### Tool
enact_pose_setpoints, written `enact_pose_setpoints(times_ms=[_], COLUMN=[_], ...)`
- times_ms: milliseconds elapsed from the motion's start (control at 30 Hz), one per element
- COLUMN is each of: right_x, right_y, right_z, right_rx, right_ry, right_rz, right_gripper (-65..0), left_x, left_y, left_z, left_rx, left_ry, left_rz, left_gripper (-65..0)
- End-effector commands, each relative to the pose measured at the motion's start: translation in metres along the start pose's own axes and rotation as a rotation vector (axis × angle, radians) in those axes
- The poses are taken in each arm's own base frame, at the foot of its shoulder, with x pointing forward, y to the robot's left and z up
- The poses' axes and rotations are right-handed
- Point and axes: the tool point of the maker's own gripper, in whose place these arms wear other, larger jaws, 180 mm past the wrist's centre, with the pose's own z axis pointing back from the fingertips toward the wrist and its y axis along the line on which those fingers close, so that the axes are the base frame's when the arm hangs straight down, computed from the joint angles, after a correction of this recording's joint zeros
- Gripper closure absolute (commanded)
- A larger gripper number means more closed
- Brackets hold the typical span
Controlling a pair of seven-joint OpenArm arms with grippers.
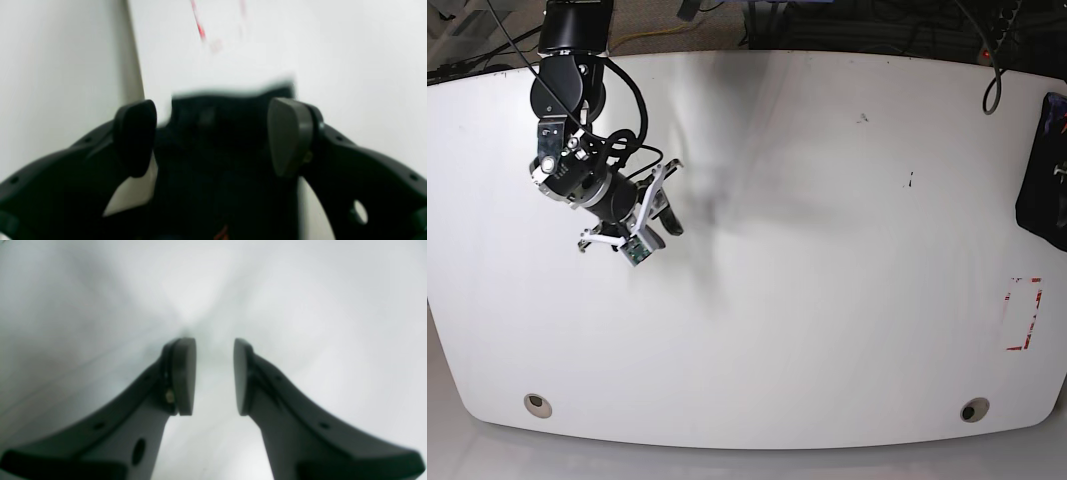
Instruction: Fold the T-shirt properly
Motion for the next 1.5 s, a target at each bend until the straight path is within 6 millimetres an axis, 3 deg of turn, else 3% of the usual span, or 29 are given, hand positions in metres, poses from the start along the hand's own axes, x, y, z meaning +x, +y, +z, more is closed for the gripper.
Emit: enact_pose_setpoints(times_ms=[0, 167, 300, 433, 533, 633, 800, 933, 1100, 1300, 1467], right_x=[0.029, 0.018, 0.000, -0.022, -0.042, -0.072, -0.101, -0.122, -0.147, -0.186, -0.223], right_y=[-0.012, -0.025, -0.048, -0.064, -0.065, -0.056, -0.040, -0.023, 0.007, 0.050, 0.091], right_z=[0.007, -0.001, 0.002, 0.013, 0.022, 0.034, 0.061, 0.086, 0.114, 0.142, 0.174], right_rx=[-0.025, -0.078, -0.162, -0.238, -0.269, -0.284, -0.291, -0.298, -0.301, -0.286, -0.255], right_ry=[-0.149, -0.215, -0.293, -0.377, -0.376, -0.341, -0.342, -0.310, -0.254, -0.150, -0.019], right_rz=[0.018, 0.049, -0.001, -0.093, -0.131, -0.169, -0.277, -0.326, -0.383, -0.494, -0.575], right_gripper=[-18.9, -18.9, -18.9, -18.9, -18.9, -18.9, -18.9, -18.9, -18.9, -18.9, -18.9], left_x=[0.027, 0.067, 0.085, 0.084, 0.079, 0.065, 0.032, -0.003, -0.028, -0.062, -0.082], left_y=[-0.011, -0.073, -0.131, -0.189, -0.217, -0.242, -0.275, -0.301, -0.333, -0.351, -0.360], left_z=[-0.004, -0.028, -0.037, -0.036, -0.031, -0.016, 0.015, 0.050, 0.100, 0.141, 0.164], left_rx=[0.086, 0.113, 0.087, 0.021, -0.014, -0.037, -0.063, -0.093, -0.177, -0.222, -0.240], left_ry=[-0.100, -0.305, -0.423, -0.445, -0.429, -0.395, -0.304, -0.191, -0.086, 0.045, 0.121], left_rz=[0.026, 0.113, 0.179, 0.223, 0.271, 0.317, 0.376, 0.399, 0.387, 0.389, 0.419], left_gripper=[-48.3, -48.3, -41.4, -38.8, -38.6, -38.6, -38.6, -38.6, -38.5, -38.5, -38.5])
